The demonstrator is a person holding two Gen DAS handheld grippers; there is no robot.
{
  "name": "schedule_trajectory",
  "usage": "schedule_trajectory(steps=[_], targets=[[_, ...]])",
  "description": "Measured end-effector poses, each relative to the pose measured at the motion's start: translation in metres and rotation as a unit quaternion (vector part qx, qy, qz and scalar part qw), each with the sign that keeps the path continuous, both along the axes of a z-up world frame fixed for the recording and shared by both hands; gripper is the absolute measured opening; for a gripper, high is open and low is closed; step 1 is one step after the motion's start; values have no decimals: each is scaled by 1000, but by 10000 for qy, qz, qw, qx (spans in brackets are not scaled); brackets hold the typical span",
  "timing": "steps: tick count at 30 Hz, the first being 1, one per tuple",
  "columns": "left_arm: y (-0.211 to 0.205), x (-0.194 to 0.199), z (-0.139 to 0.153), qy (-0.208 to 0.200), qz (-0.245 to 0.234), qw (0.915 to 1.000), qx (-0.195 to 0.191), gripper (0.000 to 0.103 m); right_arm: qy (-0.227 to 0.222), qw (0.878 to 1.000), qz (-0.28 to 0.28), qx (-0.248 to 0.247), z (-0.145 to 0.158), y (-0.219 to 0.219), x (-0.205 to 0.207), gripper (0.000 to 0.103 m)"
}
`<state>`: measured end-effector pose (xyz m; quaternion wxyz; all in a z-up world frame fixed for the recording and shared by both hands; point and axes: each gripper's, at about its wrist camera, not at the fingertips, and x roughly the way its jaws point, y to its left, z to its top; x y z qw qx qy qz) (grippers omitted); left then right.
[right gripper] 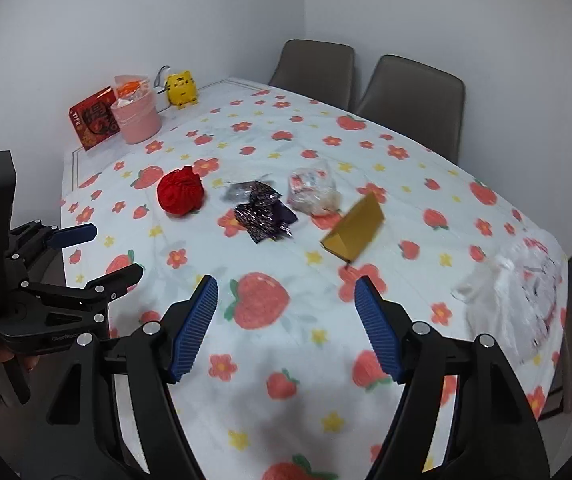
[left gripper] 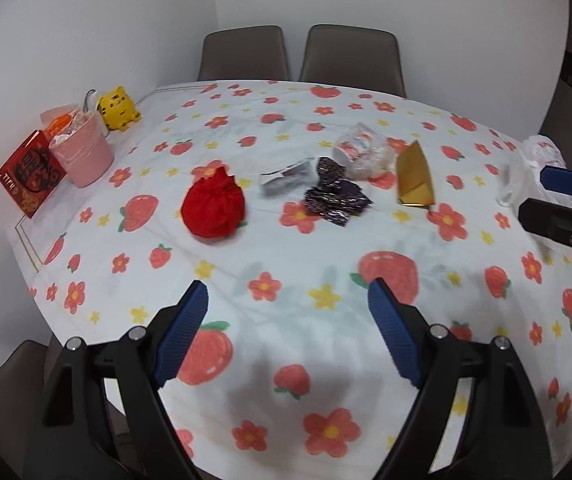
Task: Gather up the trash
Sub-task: 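Grasp the red cloth bag with the left tool while the right tool grasps the purple wrapper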
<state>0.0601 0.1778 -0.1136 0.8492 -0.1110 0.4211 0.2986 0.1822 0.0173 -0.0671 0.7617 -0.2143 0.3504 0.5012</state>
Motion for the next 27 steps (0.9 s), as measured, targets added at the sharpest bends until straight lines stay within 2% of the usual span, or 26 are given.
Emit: schedule_trajectory(steps=[5, 10, 19, 25, 26, 27], targets=[[47, 12, -16, -9, 376, 9993, 38, 82, -97, 9986, 496, -122, -25, 72, 10, 68], [87, 35, -38, 39, 527, 9986, 4, 82, -123, 9974, 611, -373, -62, 126, 26, 68], [137, 70, -85, 86, 548, 9983, -186, 82, -65, 9949, 535, -853, -120, 165, 52, 69], [157, 69, -99, -1, 759, 9971, -44, 80, 32, 9927, 591, -1046, -141, 180, 51, 68], [161, 68, -100, 2, 785, 9969, -58, 77, 68, 9923, 606, -1075, -144, 181, 50, 65], [163, 66, -101, 56, 826, 9966, -2, 65, 91, 9920, 618, -1100, -145, 182, 50, 50]])
